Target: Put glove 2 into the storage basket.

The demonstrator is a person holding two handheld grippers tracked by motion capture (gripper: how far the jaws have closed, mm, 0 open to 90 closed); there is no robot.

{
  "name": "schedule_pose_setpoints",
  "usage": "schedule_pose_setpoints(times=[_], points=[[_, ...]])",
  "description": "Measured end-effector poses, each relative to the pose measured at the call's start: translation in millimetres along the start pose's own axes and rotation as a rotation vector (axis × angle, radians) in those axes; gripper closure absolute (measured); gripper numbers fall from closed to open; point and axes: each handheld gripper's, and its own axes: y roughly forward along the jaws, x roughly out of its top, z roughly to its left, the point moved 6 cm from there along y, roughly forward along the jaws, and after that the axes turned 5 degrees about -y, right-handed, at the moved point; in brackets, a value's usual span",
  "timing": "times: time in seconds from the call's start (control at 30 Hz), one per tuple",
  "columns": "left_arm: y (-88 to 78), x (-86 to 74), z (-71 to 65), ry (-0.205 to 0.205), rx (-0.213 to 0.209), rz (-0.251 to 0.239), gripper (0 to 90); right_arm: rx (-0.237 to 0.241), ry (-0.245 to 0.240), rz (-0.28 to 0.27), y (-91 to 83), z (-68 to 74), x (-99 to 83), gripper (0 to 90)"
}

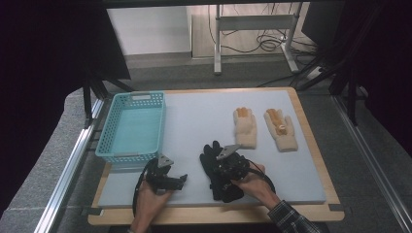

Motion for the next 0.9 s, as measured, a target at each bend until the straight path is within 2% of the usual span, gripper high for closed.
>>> schedule_pose_setpoints(times=[0.03, 0.07, 0.1, 0.17, 0.2, 0.27, 0.33, 0.37, 0.5, 0.6, 0.7, 0.8, 0.9], points=[[0.0, 0.0, 0.0, 0.0, 0.0, 0.0, 4.9, -0.008, 0.009, -0.008, -1.7, 0.5, 1.1, 80.6], [0.0, 0.0, 0.0, -0.001, 0.0, 0.0, 4.9, -0.02, 0.048, -0.053, -9.8, 0.8, 5.9, 80.9], [0.0, 0.0, 0.0, -0.001, 0.0, 0.0, 4.9, -0.027, 0.06, -0.071, -13.8, 0.3, 8.1, 80.9], [0.0, 0.0, 0.1, -0.001, -0.001, 0.0, 4.9, -0.038, 0.076, -0.09, -19.1, -0.4, 11.2, 80.9], [0.1, 0.1, 0.2, 0.001, -0.001, -0.001, 4.9, -0.075, 0.102, -0.107, -30.0, -2.2, 17.7, 80.8], [0.0, 0.1, 0.2, 0.001, -0.001, -0.001, 4.8, -0.088, 0.112, -0.111, -32.9, -3.2, 19.4, 80.7], [0.1, 0.1, 0.2, 0.001, 0.0, -0.001, 4.9, -0.122, 0.161, -0.132, -39.0, -6.0, 24.3, 80.5], [0.1, 0.1, 0.0, 0.0, -0.001, -0.001, 4.8, -0.133, 0.17, -0.136, -39.5, -6.4, 25.0, 80.4], [0.1, 0.1, 0.2, 0.002, 0.0, -0.001, 4.9, -0.179, 0.259, -0.17, -38.2, -4.8, 27.1, 80.2], [0.0, 0.1, 0.2, 0.002, -0.001, 0.0, 4.9, -0.218, 0.314, -0.168, -33.8, -2.7, 25.3, 80.0], [0.0, 0.0, 0.1, -0.001, 0.0, -0.001, 4.9, -0.272, 0.34, -0.158, -28.2, -3.8, 18.3, 79.9], [0.0, 0.1, 0.0, -0.001, 0.0, -0.001, 4.8, -0.258, 0.355, -0.142, -17.2, -5.4, 6.7, 77.3], [0.0, 0.1, 0.0, -0.001, 0.0, -0.001, 4.8, -0.238, 0.354, -0.134, -7.8, -6.5, -3.4, 68.4]])
